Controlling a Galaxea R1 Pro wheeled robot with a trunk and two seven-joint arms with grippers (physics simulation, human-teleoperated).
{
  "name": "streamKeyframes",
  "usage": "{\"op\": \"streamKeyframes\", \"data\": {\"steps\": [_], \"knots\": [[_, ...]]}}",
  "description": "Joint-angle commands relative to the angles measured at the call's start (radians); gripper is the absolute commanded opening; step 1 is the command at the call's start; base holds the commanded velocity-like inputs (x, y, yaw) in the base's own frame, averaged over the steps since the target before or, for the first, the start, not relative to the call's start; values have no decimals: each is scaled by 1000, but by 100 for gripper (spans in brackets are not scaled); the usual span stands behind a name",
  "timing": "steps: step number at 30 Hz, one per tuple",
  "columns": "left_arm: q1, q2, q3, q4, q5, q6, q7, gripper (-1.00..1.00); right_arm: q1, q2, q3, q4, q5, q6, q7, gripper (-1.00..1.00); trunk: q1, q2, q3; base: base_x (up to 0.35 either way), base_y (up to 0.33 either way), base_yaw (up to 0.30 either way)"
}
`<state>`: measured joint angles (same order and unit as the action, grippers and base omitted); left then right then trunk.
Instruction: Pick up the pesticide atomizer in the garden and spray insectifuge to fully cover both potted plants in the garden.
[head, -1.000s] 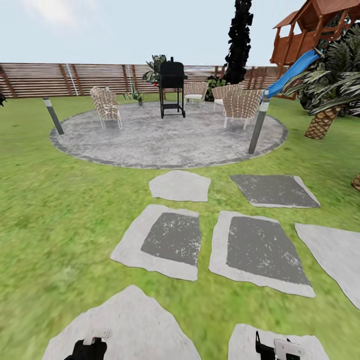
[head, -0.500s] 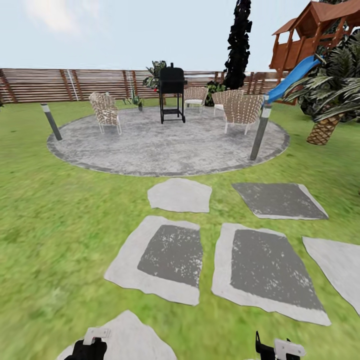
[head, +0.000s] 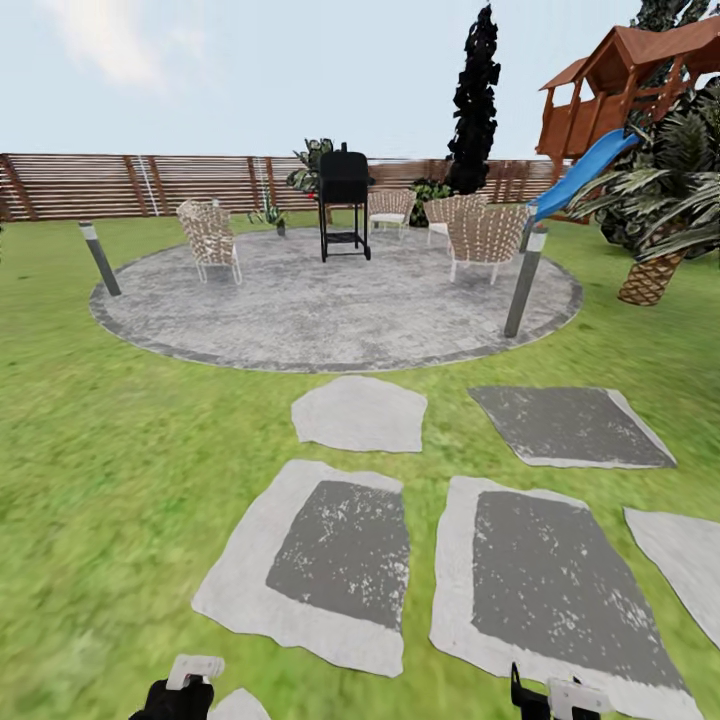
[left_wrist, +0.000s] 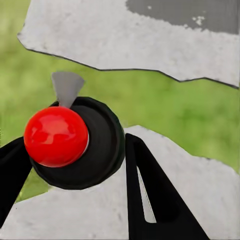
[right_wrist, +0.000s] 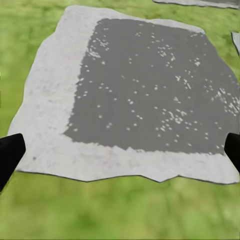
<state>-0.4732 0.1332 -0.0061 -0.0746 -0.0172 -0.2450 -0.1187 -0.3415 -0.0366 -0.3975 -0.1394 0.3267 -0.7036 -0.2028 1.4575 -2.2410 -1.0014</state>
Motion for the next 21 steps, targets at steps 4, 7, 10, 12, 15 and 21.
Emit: {"op": "streamKeyframes", "data": {"steps": [4, 7, 10, 12, 15, 21], "knots": [[-1, 0, 0, 1, -2, -3, -3, -100, -2, 0, -3, 1, 11, -2, -7, 100, 1, 0, 6, 337, 0, 0], [-1, 0, 0, 1, -2, -3, -3, -100, -1, 0, -3, 1, 11, -2, -7, 100, 1, 0, 10, 337, 0, 0], [-1, 0, 0, 1, -2, -3, -3, -100, -1, 0, -3, 1, 11, -2, -7, 100, 1, 0, 15, 337, 0, 0], [-1, 0, 0, 1, -2, -3, -3, -100, -1, 0, -3, 1, 11, -2, -7, 100, 1, 0, 18, 337, 0, 0], [-1, 0, 0, 1, -2, -3, -3, -100, -1, 1, -3, 1, 11, -2, -7, 100, 1, 0, 23, 337, 0, 0], [-1, 0, 0, 1, -2, -3, -3, -100, -1, 1, -3, 1, 11, -2, -7, 100, 1, 0, 32, 337, 0, 43]]}}
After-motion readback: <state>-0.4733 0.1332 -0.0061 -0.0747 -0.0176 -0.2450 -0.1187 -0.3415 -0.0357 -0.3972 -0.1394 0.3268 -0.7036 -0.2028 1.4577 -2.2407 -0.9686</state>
